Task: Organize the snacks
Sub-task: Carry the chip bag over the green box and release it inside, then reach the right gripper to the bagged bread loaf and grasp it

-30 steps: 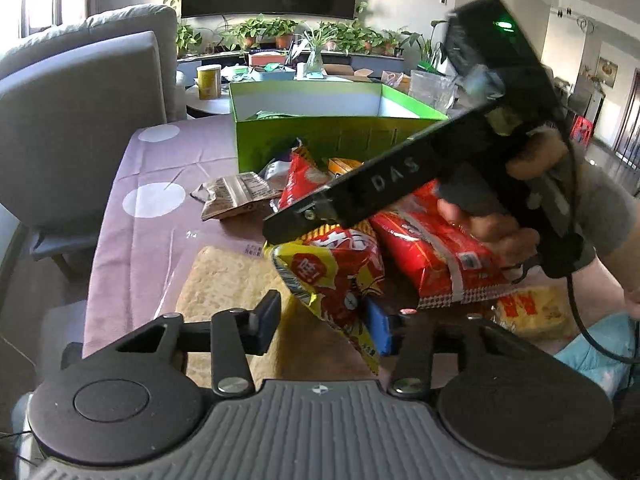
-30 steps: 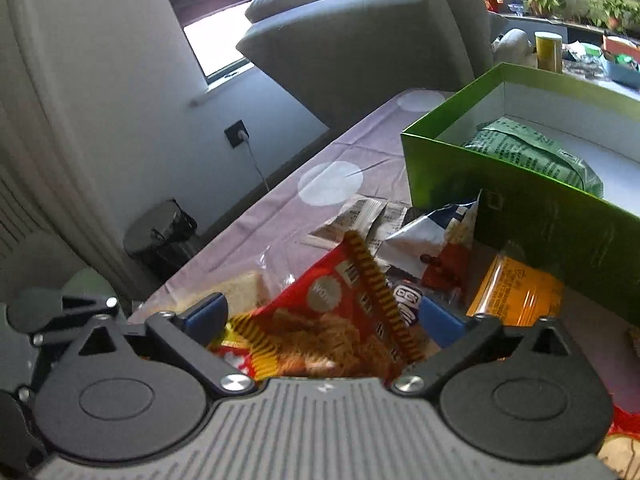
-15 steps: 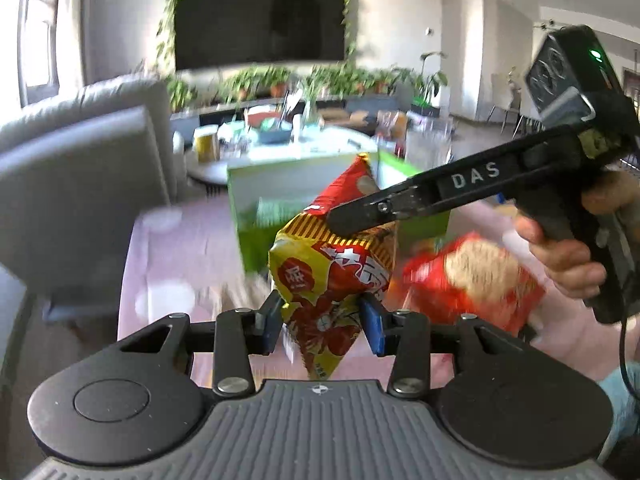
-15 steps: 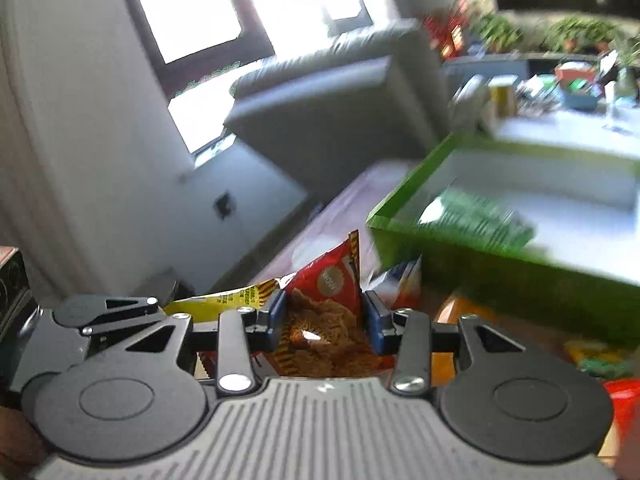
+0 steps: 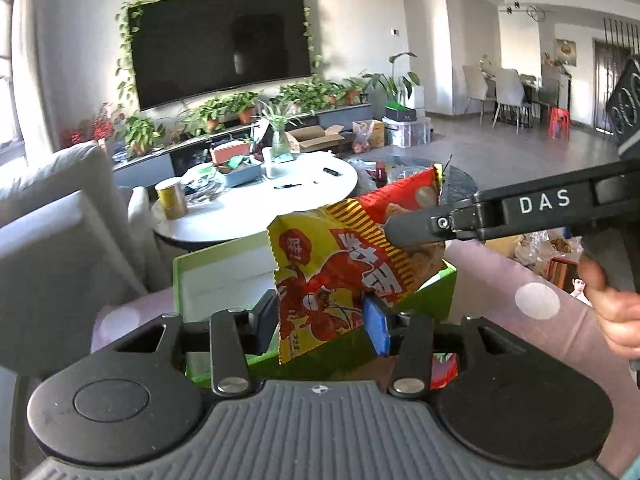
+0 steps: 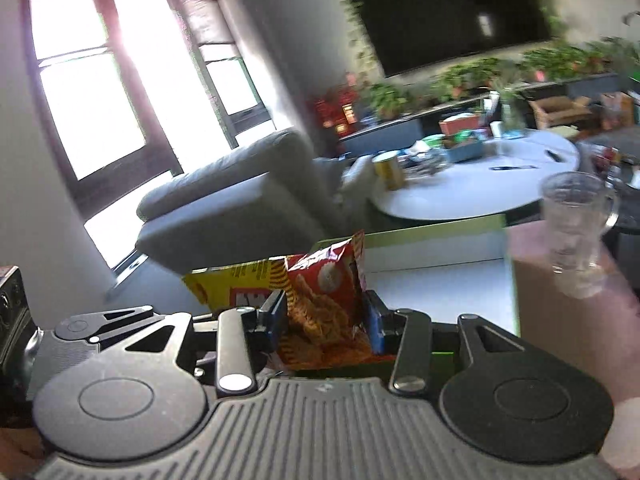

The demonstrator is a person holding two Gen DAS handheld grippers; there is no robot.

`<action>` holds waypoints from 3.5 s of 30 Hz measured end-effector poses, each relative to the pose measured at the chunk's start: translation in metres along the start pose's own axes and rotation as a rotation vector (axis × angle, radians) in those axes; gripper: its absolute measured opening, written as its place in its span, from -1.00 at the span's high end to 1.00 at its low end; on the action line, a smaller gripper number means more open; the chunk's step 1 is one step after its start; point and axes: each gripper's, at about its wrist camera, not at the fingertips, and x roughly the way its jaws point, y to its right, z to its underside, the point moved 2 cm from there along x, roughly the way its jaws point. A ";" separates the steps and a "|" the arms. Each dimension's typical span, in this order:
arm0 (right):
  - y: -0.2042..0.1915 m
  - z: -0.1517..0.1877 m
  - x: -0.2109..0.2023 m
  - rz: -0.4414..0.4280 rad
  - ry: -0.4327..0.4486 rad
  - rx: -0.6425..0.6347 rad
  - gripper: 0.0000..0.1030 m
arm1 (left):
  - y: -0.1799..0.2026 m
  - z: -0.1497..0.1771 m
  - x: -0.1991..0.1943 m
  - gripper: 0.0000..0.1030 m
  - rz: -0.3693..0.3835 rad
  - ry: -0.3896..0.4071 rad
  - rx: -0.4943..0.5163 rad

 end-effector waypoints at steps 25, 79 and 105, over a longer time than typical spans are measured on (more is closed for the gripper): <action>0.068 0.002 0.034 0.081 -0.017 0.136 0.08 | 0.005 0.000 0.110 0.01 0.047 -0.158 0.019; -0.096 0.079 -0.015 -0.035 -0.179 -0.211 -0.18 | -0.060 0.168 -0.116 -0.70 -0.248 -0.147 -0.283; -0.123 0.136 0.025 -0.068 -0.459 -0.157 -0.18 | -0.045 0.190 -0.127 -0.07 -0.090 -0.179 -0.427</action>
